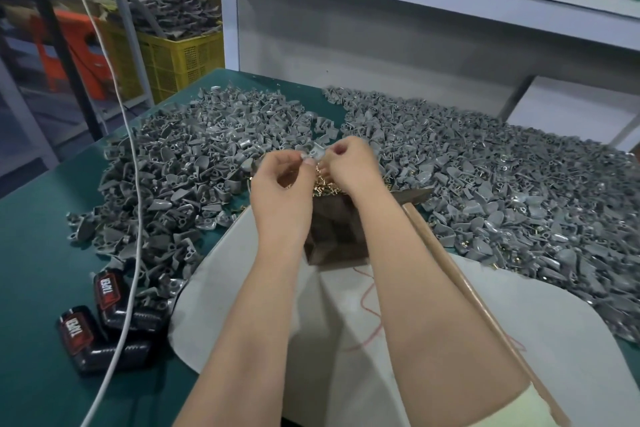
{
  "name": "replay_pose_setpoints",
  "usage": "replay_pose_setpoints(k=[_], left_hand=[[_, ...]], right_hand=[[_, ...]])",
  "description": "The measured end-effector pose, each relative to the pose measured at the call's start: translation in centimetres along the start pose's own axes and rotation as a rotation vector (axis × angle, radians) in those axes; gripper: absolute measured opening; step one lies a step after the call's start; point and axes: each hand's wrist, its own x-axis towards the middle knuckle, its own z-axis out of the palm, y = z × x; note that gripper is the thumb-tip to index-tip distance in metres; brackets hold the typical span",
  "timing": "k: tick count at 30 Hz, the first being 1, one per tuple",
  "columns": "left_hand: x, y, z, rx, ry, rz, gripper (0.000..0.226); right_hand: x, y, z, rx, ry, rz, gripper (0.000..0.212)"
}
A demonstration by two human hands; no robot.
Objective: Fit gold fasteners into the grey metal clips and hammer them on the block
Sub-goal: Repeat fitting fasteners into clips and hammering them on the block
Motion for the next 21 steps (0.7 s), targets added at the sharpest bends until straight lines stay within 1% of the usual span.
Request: replay_pose_setpoints(k=[2,4,6,8,10,12,16,17,21], left_hand=[[-0.2,-0.1,0.2,0.119,-0.103,0.058,0.014],[-0.7,-0.3,0.5,0.254,-0.211,0.095,0.012],[-1.2,-0.7,0.8,0.465,-0.284,0.131,0.013],[-1.7,-0.9,1.1,0.742,-0.321,0.172,0.008],[-1.8,-1.1,1.3,0.907,-0.339,0.203,0.004],[-1.9,-1.2,1.4,0.944,-0.347,0.209,0.004],[-1.9,-1.1,1.3,0.954,-0.359,0.213,0.003],[-1.8,-1.1,1.3,0.960,-0.365,0.217,0.004],[-1.7,-1.2,1.3,0.969,-0.385,0.236,0.004]], right_hand=[[-1.1,0.3,-2.1,0.172,0.037,0.000,0.022],[-2.5,1.0,-4.0,0.291,0.025,0.024,0.020],[-4.2,1.8,-5.7,0.399,-0.005,0.031,0.018],[-5.9,2.6,-6.7,0.440,-0.032,0.039,0.014],[-7.1,3.3,-7.1,0.431,-0.062,0.052,0.009],[-7.6,3.9,-7.0,0.363,-0.068,0.027,0.010],[-7.6,4.8,-5.9,-0.082,0.044,-0.191,0.012],[-7.6,4.9,-5.6,-0.141,0.067,-0.218,0.013],[-7.3,5.7,-4.6,-0.170,0.103,-0.218,0.016]])
